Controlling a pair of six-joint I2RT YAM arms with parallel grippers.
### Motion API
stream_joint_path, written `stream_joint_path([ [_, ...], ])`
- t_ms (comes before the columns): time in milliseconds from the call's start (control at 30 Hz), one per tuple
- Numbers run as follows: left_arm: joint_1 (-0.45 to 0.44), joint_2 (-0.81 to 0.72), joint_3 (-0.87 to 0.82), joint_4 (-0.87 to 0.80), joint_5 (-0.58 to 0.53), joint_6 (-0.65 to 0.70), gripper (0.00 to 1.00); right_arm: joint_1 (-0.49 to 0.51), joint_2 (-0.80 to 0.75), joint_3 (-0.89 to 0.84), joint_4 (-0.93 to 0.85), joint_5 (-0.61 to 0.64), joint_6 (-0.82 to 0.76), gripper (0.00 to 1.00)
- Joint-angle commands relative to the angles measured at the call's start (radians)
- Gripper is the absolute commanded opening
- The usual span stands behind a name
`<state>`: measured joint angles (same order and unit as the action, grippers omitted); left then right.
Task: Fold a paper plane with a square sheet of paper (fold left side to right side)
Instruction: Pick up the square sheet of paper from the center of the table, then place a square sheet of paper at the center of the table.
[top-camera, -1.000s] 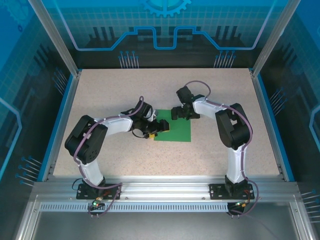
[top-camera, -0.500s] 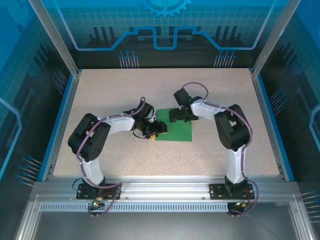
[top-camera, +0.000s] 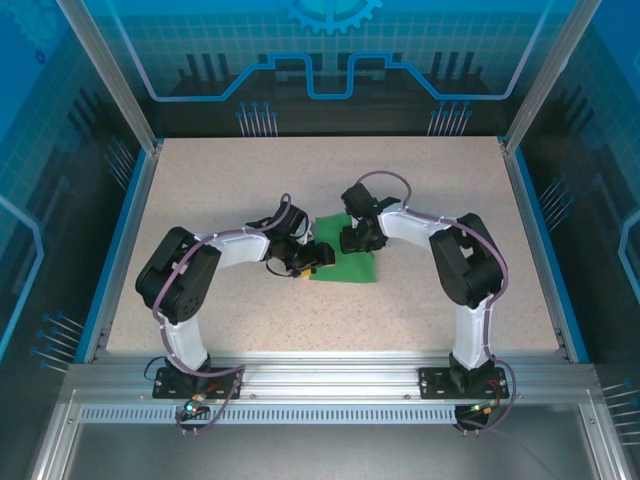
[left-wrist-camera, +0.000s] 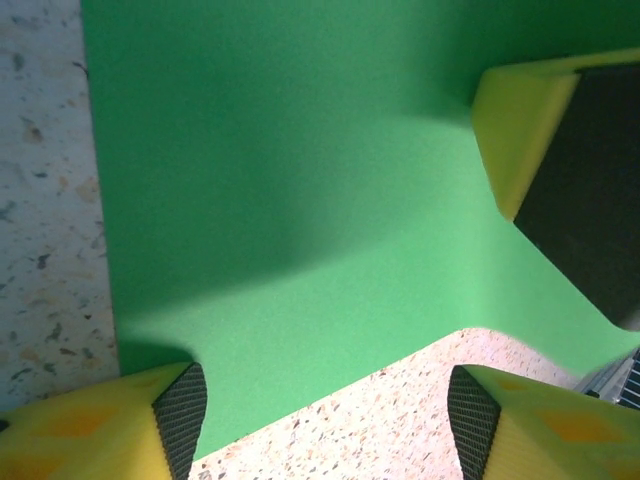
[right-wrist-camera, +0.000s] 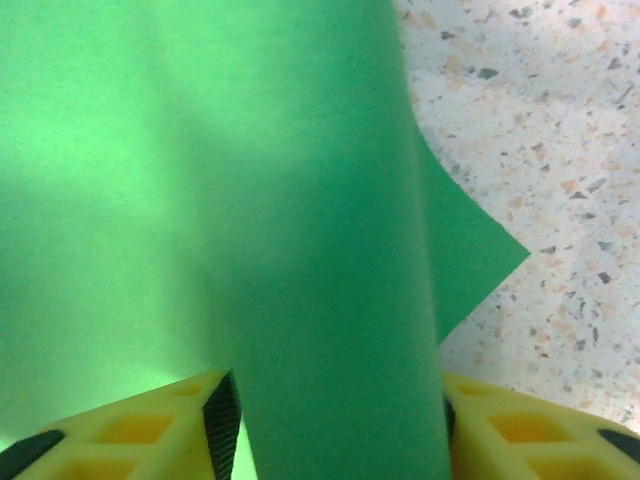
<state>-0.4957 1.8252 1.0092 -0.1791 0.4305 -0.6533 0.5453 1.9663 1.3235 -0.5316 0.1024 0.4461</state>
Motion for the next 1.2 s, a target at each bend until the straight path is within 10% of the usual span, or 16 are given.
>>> stream_joint_path([
  [0,-0.001,-0.062,0.002,-0.01,-0.037,0.017,0.72,0.004,-0.055,-0.008,-0.027,-0.028,-0.025,0.42],
  [167,0.055,-0.178,-0.027,-0.01,-0.049,0.052,0.78,-0.021,-0.13,-0.05,0.025,-0.098,-0.065,0.24],
  [567,0.268,-0.547,-0.175,0.229,0.117,0.112,0.9,-0.161,-0.497,-0.156,0.15,-0.548,-0.241,0.22],
  [1167,0.227,-0.609,-0.077,0.544,0.488,0.142,0.95,-0.174,-0.728,-0.026,0.116,-1.027,-0.271,0.23],
])
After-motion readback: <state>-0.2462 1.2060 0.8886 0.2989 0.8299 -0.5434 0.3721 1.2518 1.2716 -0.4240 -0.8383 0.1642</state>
